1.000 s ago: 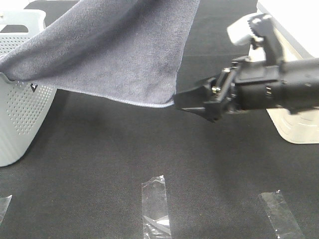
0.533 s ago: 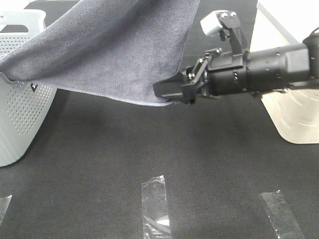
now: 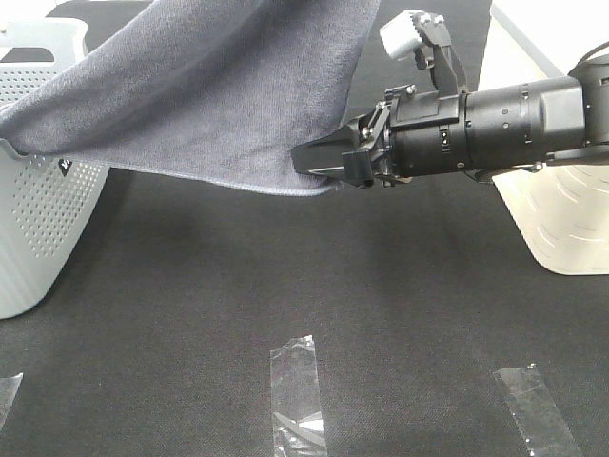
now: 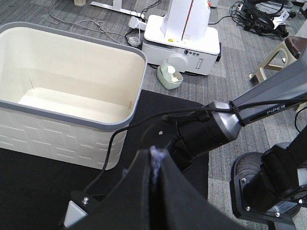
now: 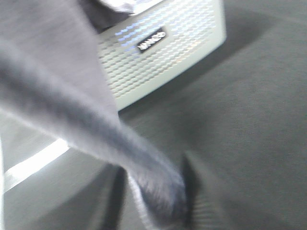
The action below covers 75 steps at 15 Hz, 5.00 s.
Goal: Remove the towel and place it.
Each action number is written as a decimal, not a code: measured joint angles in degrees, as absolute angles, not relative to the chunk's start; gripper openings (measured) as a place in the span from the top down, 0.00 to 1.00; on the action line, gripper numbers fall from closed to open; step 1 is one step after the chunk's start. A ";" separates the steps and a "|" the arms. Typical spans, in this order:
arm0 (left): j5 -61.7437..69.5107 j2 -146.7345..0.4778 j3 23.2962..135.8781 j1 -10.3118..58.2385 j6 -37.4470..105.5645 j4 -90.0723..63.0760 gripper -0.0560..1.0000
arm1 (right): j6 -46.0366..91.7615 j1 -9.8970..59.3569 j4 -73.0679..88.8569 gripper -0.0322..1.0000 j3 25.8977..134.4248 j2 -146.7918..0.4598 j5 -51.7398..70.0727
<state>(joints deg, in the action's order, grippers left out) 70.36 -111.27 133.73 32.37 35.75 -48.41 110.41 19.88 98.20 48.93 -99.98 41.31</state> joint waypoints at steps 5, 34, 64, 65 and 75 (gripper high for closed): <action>70.36 -111.27 133.73 32.37 35.75 -48.41 0.94 | 106.97 19.88 94.71 0.68 48.99 -99.98 41.88; 69.10 -111.27 133.73 32.43 10.43 -8.31 0.94 | 49.90 19.88 55.41 0.97 55.41 -94.77 43.37; -9.28 -123.42 133.38 14.15 -4.64 14.50 0.94 | -9.91 19.94 -48.70 0.97 119.40 -107.95 3.67; -0.63 -123.82 133.38 14.67 -4.81 14.21 0.94 | -9.91 20.34 -46.24 0.97 118.49 -108.75 8.14; 64.00 -127.37 133.38 15.01 -1.49 -8.42 0.94 | -4.35 20.80 -13.12 0.97 112.47 -112.07 52.31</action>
